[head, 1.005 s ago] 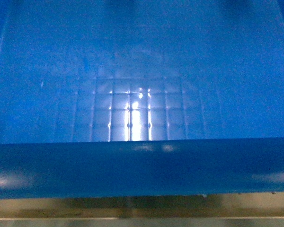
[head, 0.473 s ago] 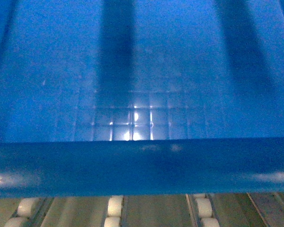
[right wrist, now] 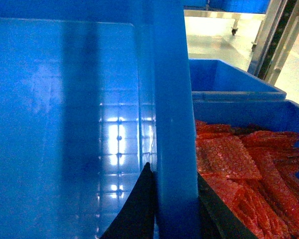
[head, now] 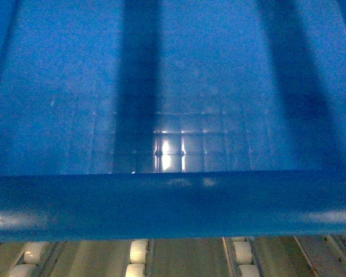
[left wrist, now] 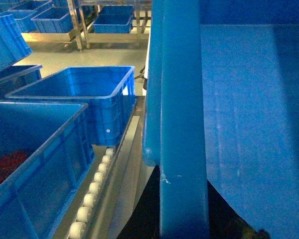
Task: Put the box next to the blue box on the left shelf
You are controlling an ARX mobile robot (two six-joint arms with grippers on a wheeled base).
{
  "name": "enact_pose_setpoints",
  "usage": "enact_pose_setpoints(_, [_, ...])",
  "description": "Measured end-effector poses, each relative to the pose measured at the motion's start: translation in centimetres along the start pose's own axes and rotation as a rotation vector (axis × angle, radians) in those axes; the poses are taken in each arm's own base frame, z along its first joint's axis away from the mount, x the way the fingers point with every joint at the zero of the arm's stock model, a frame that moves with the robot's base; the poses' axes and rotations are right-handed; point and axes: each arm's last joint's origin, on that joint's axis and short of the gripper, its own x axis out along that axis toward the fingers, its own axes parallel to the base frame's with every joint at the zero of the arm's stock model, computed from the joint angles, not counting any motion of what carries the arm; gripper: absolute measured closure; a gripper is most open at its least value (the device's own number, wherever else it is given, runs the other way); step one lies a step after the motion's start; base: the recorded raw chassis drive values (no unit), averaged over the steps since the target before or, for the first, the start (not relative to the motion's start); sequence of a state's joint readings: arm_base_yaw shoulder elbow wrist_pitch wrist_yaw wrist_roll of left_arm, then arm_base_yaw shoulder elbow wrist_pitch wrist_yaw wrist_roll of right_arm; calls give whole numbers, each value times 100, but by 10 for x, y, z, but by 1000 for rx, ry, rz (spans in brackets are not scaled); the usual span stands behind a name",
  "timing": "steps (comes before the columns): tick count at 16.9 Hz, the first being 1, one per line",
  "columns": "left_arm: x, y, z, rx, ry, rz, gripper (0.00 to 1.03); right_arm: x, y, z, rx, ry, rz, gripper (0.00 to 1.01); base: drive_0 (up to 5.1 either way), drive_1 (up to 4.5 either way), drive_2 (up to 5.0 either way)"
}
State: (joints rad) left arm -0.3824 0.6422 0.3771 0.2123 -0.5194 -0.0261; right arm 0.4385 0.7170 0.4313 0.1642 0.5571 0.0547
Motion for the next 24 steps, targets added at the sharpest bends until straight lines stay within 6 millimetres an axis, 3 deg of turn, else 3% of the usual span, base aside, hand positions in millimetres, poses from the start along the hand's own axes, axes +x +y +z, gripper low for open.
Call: enact_pose_setpoints(24, [0, 0, 0, 0, 0, 0, 95, 0, 0, 0, 0, 0, 0, 89, 0, 0, 0])
